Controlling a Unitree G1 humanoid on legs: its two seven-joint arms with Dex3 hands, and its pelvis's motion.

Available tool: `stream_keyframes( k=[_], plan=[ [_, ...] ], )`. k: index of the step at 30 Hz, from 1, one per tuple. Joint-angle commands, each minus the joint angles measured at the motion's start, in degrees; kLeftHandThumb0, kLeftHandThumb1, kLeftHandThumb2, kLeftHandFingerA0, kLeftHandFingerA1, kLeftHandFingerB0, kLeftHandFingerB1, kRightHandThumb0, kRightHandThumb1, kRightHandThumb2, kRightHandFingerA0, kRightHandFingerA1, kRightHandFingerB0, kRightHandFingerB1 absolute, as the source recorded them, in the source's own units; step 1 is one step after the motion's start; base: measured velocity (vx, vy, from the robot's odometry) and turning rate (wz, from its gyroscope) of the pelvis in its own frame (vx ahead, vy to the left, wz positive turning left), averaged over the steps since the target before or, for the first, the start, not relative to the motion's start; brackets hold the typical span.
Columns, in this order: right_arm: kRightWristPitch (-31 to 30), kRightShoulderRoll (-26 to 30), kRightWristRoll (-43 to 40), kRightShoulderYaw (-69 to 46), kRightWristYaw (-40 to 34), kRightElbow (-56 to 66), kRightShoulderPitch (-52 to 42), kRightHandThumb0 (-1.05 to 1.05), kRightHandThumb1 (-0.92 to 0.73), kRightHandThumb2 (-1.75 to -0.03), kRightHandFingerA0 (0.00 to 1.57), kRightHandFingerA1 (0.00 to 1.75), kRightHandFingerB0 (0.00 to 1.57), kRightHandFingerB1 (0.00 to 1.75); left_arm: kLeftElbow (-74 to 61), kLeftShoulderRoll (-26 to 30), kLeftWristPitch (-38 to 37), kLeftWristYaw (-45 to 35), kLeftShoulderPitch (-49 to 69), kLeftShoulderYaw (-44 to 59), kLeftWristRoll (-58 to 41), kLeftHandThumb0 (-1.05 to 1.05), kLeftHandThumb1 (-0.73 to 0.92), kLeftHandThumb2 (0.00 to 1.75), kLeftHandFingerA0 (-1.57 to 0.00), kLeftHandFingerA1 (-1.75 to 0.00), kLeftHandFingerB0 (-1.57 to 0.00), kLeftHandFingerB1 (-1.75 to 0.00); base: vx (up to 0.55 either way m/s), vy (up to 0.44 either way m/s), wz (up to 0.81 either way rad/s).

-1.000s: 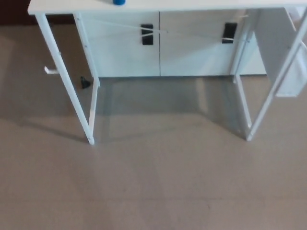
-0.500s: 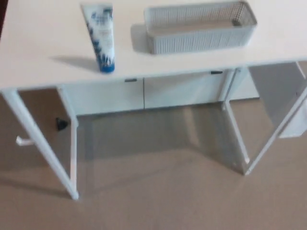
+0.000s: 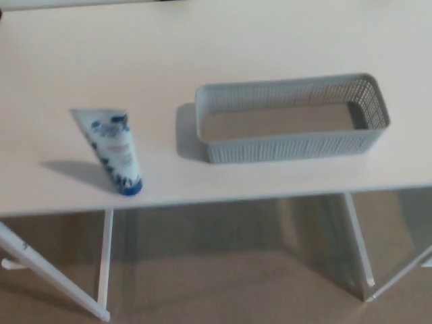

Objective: The robot walks towards a table in front, picks a shampoo with left hand and puts it in a small grey container

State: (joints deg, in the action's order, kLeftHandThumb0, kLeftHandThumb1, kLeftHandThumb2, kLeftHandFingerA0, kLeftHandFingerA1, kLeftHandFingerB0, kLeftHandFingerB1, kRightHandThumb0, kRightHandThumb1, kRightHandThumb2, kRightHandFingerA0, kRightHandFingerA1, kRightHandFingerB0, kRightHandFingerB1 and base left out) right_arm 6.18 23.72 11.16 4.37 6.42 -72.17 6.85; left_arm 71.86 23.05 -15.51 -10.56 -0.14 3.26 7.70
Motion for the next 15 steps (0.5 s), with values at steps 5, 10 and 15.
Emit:
stream_keyframes(
  k=[5, 10, 15],
  plan=[
    [-0.7, 0.4, 0.4, 0.1, 0.0, -0.3, -1.2, -0.21, -0.72, -0.61, 0.64, 0.44, 0.5, 0.38, 0.5, 0.8, 0.1, -0.5, 0.3, 0.2, -0.5, -0.32, 0.64, 0.58, -0.63, -0.42, -0.46, -0.37, 0.35, -0.03, -0.17],
    [-1.2, 0.1, -0.3, -0.8, 0.0, -0.7, -0.8, -0.2, -0.71, -0.61, 0.64, 0.45, 0.49, 0.38, 0.5, 1.5, 0.7, -1.2, -1.1, -1.2, 0.7, -0.33, 0.64, 0.59, -0.6, -0.41, -0.41, -0.35, 0.12, 0.163, -0.09],
    [-0.8, 0.3, 0.3, -0.3, -0.4, -0.7, -1.9, -0.21, -0.71, -0.61, 0.66, 0.45, 0.5, 0.38, 1.3, 1.3, 1.5, -1.3, -1.1, -1.4, 0.4, -0.42, 0.54, 0.78, -0.54, -0.52, -0.34, -0.45, 0.0, 0.106, 0.05]
  ],
)
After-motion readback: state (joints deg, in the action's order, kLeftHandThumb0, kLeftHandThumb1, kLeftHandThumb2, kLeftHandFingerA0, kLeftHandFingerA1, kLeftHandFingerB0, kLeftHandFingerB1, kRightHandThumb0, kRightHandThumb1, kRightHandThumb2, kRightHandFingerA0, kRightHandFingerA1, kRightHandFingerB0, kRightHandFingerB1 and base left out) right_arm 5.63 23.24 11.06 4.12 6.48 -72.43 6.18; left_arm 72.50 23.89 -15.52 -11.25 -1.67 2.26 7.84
